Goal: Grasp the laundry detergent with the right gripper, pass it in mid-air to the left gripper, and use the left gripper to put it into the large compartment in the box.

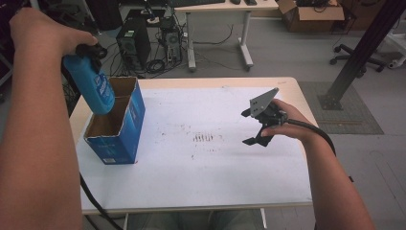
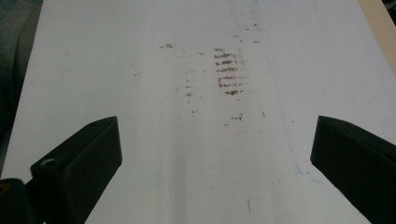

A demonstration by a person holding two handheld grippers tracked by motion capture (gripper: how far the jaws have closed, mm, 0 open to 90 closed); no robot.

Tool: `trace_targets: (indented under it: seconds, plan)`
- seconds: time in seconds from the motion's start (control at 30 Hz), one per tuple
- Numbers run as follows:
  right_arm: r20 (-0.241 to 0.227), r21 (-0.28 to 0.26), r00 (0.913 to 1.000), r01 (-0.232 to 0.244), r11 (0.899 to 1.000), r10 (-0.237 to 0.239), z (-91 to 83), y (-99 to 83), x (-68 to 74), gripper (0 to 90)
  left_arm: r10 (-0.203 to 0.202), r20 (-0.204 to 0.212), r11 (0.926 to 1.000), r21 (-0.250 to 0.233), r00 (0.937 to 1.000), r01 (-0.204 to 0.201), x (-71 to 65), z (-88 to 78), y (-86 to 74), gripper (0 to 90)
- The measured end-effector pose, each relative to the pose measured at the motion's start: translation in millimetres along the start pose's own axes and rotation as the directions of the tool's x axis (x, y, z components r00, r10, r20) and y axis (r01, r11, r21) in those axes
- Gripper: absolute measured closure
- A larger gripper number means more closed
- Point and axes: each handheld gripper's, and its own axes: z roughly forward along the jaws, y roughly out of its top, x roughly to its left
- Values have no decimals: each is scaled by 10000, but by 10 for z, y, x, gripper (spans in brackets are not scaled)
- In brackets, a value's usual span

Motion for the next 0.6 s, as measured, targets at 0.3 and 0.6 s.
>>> trace_targets:
  seconds: [0.3,0.6]
  plan:
    - [-56,45,10000,25,10000,-25,-28,0,0,21,141,51,9998,122,9999,-142,27,178,16,380]
    - [-107,215,9999,30,9998,-28,-80,2,-1,20,229,42,9993,301,9997,-230,55,353,24,380]
